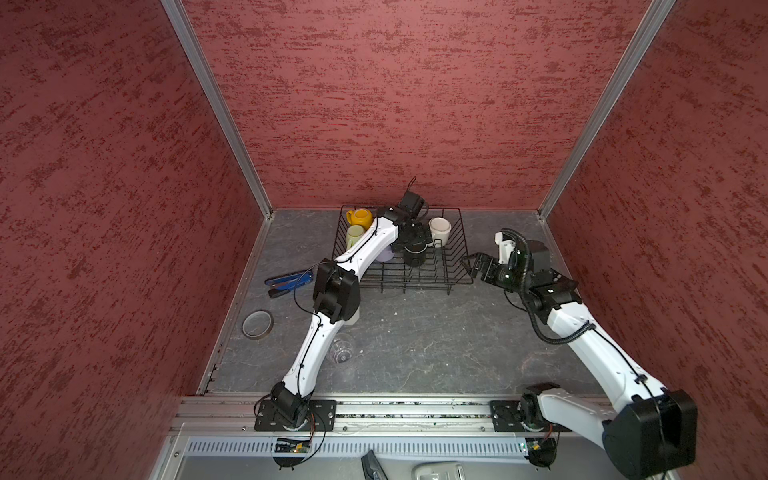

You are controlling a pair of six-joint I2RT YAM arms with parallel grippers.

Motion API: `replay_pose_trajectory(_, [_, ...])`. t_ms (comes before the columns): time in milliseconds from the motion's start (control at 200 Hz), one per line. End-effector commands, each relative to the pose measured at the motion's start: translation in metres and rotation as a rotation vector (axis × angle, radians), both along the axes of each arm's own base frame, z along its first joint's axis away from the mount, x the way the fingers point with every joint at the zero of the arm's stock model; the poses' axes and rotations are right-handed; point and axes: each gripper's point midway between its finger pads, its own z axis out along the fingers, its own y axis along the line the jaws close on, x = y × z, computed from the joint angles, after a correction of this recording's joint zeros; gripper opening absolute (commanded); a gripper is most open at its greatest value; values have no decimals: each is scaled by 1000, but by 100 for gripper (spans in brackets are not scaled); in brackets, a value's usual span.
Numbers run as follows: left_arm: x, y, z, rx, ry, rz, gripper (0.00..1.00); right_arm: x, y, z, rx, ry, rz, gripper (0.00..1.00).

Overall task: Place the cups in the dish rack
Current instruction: 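Lower the black mug upside down into the rack with the left gripper, then open the left gripper and lift away while the right gripper reaches the clear glass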

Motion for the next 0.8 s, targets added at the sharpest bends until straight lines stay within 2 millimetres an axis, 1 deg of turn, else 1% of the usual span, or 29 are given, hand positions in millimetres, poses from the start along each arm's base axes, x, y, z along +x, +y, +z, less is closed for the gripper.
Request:
replay_pose_trajectory(0, [5,-14,24,-41,-74,-25,97,0,2,2,12,-10,10,99])
replay_pose_trajectory(155, [5,-14,34,-52,-94,-24,95,1,2,1,6,-9,10,99])
replay_pose_trajectory(220, [5,-14,42,-60,-114,-23,94,1,1,1,0,-9,8,99])
replay_pose_trajectory(291, [4,-11,55,-68,-154,-22,94,2,0,2,-14,-8,9,98])
replay_pose_trajectory(351, [2,-9,72,-80,-196,-25,94,3,-2,1,-30,-1,2,97])
replay_pose_trajectory(436, [0,-4,101,-84,-270,-32,94,5,-2,1,-48,7,5,92])
replay_pose_trajectory(556, [-7,11,140,-64,-381,-39,94,4,3,4,-73,14,21,88])
replay_pose_trajectory(696, [-19,35,182,-8,-500,-41,94,-1,22,10,-116,8,57,86])
replay_pose_trajectory(726, [-23,41,192,7,-532,-42,95,-4,28,12,-122,6,71,85])
replay_pose_trajectory(741, [-24,43,193,18,-542,-43,95,-5,31,13,-126,5,76,85])
replay_pose_trajectory(746, [-25,45,198,18,-553,-41,95,-6,32,13,-126,5,78,85])
replay_pose_trajectory(761, [-28,49,203,26,-571,-38,95,-7,36,13,-130,5,86,85])
replay_pose_trajectory(791, [-33,57,211,41,-600,-36,96,-11,45,16,-134,3,107,84])
